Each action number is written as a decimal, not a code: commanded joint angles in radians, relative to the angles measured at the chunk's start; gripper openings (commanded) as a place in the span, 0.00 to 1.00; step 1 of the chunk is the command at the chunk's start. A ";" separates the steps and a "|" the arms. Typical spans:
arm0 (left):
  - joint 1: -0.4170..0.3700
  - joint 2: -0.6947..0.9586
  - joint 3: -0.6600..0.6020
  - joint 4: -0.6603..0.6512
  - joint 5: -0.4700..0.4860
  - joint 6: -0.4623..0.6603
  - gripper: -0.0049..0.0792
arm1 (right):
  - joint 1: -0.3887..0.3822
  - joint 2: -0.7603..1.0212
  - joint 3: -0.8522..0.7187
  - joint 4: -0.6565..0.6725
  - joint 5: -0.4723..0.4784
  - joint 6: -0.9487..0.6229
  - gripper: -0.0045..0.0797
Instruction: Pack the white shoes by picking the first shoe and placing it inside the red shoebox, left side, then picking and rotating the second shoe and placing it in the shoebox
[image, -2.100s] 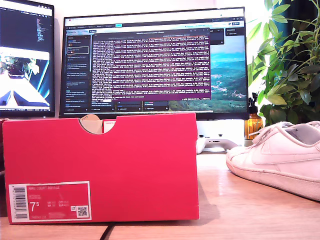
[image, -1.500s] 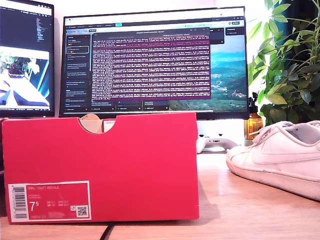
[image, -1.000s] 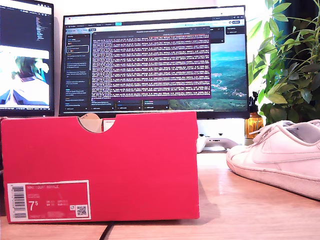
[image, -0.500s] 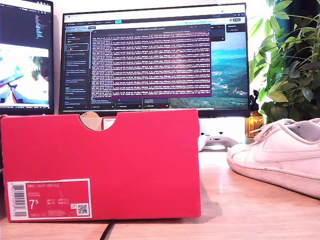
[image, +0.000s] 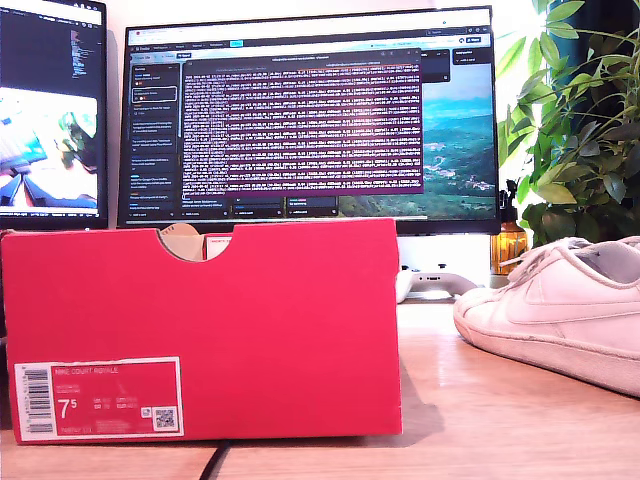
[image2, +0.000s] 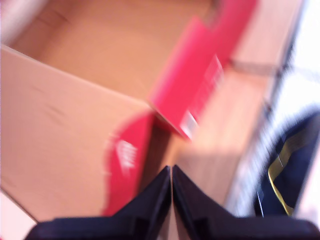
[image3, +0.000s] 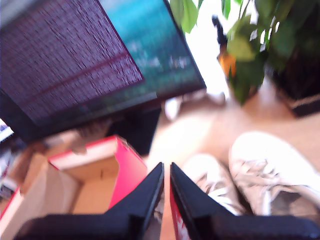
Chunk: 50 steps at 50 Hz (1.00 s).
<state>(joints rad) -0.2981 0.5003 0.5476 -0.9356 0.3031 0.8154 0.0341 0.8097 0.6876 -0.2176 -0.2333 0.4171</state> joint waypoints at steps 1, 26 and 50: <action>-0.053 0.026 0.010 0.005 -0.035 0.004 0.04 | -0.002 0.057 0.038 -0.015 -0.014 -0.006 0.04; -0.340 0.349 0.010 0.206 -0.359 -0.061 0.04 | 0.002 0.275 0.224 -0.294 -0.032 -0.137 0.08; -0.352 0.520 0.010 0.364 -0.406 -0.118 0.04 | 0.102 0.441 0.330 -0.537 -0.055 -0.298 0.40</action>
<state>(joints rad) -0.6422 1.0088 0.5480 -0.5762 -0.1116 0.7177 0.1265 1.2148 1.0183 -0.7341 -0.2958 0.1398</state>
